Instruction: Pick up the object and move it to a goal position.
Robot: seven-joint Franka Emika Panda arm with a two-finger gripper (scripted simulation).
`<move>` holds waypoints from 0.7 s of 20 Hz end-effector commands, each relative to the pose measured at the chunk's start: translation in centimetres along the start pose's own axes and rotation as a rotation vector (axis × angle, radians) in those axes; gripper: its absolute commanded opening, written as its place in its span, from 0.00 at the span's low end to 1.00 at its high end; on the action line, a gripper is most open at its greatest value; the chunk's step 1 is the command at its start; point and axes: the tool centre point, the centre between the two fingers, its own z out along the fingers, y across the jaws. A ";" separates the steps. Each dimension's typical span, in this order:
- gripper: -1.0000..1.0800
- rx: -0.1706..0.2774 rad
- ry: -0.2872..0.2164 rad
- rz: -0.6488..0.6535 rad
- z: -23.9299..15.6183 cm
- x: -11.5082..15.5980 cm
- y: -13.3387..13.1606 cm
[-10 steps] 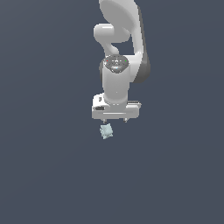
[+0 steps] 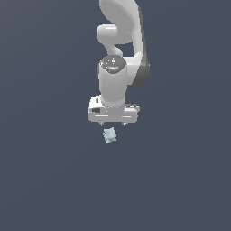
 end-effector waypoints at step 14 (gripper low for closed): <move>0.96 0.000 -0.003 -0.079 1.9 -0.3 0.9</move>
